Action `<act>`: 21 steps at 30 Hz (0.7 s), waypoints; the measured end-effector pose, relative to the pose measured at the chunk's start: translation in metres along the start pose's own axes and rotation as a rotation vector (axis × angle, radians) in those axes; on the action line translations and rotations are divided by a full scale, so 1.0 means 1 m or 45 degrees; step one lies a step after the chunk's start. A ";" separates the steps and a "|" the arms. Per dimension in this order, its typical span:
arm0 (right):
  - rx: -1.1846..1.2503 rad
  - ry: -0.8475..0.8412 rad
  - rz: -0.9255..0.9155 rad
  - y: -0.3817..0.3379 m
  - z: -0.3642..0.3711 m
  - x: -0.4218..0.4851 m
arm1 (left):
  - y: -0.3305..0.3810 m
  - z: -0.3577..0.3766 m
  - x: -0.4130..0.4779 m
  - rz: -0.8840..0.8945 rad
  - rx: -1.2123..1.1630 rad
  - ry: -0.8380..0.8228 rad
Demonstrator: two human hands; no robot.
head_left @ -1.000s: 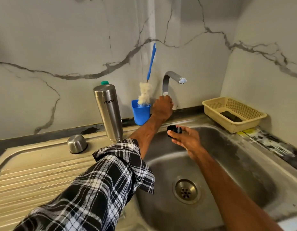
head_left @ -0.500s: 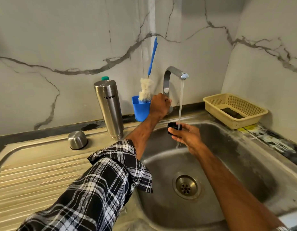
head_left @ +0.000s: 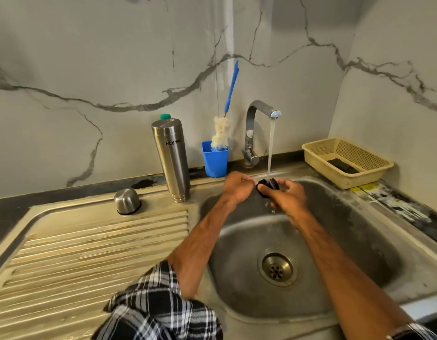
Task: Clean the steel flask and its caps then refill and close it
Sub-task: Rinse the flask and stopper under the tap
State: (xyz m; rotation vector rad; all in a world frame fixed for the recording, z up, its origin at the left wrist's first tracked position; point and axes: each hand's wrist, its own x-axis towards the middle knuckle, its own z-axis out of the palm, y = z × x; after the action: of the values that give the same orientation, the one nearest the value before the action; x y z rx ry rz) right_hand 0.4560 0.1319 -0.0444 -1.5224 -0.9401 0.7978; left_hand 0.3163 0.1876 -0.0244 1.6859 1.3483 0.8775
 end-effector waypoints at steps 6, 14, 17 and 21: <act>-0.150 -0.055 -0.091 -0.004 0.001 -0.014 | -0.011 0.011 -0.029 -0.066 -0.116 0.111; -0.304 -0.099 -0.265 -0.009 0.005 -0.019 | -0.019 0.019 -0.044 -0.078 -0.055 0.130; -0.394 -0.123 -0.261 -0.010 0.005 -0.018 | -0.017 0.018 -0.045 -0.153 -0.200 0.117; -0.405 -0.107 -0.365 -0.011 0.004 -0.016 | -0.009 0.020 -0.047 -0.313 -0.749 -0.143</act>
State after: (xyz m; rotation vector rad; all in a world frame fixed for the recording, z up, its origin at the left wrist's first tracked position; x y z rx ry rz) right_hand 0.4436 0.1204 -0.0341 -1.5826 -1.3632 0.5253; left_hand 0.3208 0.1390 -0.0439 1.0752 1.0563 0.9073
